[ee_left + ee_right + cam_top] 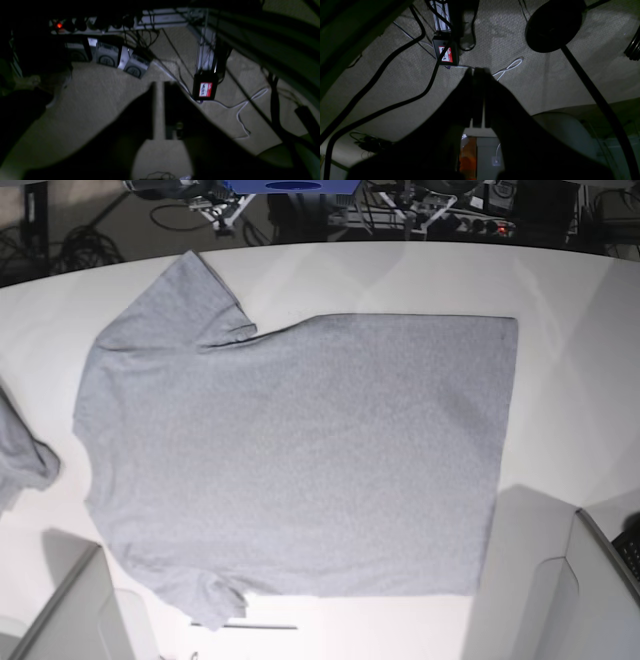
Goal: Fold the T-shirt properly
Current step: 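Move both grippers from rest toward the shirt's shoulder corners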
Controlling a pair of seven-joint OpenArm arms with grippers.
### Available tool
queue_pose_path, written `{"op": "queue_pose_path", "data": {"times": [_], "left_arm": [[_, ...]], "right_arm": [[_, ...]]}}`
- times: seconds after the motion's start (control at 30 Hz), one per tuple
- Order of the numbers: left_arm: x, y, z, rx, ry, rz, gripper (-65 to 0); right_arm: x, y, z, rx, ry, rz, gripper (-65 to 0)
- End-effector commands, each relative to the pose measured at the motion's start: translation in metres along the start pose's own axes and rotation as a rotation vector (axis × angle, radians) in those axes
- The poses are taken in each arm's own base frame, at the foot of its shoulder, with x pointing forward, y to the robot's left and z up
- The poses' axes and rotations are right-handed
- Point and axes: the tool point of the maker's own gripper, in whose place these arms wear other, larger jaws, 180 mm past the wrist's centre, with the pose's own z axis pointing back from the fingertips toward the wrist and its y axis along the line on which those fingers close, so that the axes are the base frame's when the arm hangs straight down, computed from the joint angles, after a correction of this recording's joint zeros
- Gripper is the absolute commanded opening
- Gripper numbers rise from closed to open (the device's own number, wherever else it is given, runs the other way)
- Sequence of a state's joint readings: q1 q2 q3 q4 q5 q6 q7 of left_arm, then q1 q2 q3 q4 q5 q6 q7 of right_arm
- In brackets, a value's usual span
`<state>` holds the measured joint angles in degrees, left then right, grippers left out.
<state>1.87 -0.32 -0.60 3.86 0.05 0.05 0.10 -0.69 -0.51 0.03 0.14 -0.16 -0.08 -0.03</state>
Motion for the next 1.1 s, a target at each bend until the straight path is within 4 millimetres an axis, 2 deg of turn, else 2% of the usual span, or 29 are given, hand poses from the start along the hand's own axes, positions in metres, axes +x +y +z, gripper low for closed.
{"op": "queue_pose_path", "data": {"times": [0.0, 0.1, 0.13, 0.17, 0.23, 0.3, 0.4, 0.5, 0.63, 0.77, 0.87, 0.97, 1.07], "left_arm": [[-0.001, 0.001, 0.000, 0.006, 0.002, 0.000, -46.7], [-0.003, 0.003, 0.000, 0.009, 0.006, -0.002, -29.6], [-0.004, 0.003, 0.000, 0.009, 0.008, -0.002, -26.0], [-0.006, 0.003, 0.000, 0.009, 0.011, -0.002, -25.2], [-0.006, 0.003, 0.000, 0.008, 0.012, -0.002, -28.1], [-0.007, 0.003, 0.000, 0.008, 0.014, -0.002, -34.6], [-0.007, 0.003, 0.000, 0.010, 0.015, -0.002, -48.4], [-0.007, 0.003, 0.000, 0.010, 0.015, -0.002, -65.0], [-0.006, 0.003, 0.000, 0.010, 0.014, -0.002, -65.0], [-0.006, 0.003, 0.000, 0.010, 0.012, -0.002, -65.0], [-0.019, 0.004, 0.001, 0.011, 0.020, -0.004, -65.0], [-0.030, 0.011, 0.003, 0.022, 0.016, -0.008, -65.0], [-0.036, 0.009, 0.006, 0.018, -0.017, -0.027, -65.0]], "right_arm": [[0.002, 0.000, 0.000, -0.004, -0.003, -0.004, -65.0], [0.003, 0.000, 0.000, -0.005, -0.005, -0.001, -65.0], [0.003, 0.000, 0.000, -0.005, -0.005, 0.000, -65.0], [0.002, -0.002, 0.000, -0.008, -0.002, 0.000, -65.0], [0.000, -0.003, 0.000, -0.009, 0.000, 0.001, -65.0], [-0.001, -0.003, 0.000, -0.010, 0.005, 0.003, -65.0], [-0.001, -0.003, 0.000, -0.010, 0.006, 0.003, -65.0], [0.000, -0.004, 0.000, -0.010, 0.005, 0.006, -65.0], [-0.004, -0.004, 0.000, -0.010, 0.025, 0.006, -65.0], [0.004, -0.004, 0.000, -0.011, -0.009, 0.006, -65.0], [0.003, -0.003, 0.001, -0.011, -0.049, 0.005, -65.0], [-0.007, -0.003, 0.002, -0.013, -0.066, 0.005, -65.0], [-0.017, -0.002, 0.003, -0.011, -0.075, 0.006, -65.0]]}}
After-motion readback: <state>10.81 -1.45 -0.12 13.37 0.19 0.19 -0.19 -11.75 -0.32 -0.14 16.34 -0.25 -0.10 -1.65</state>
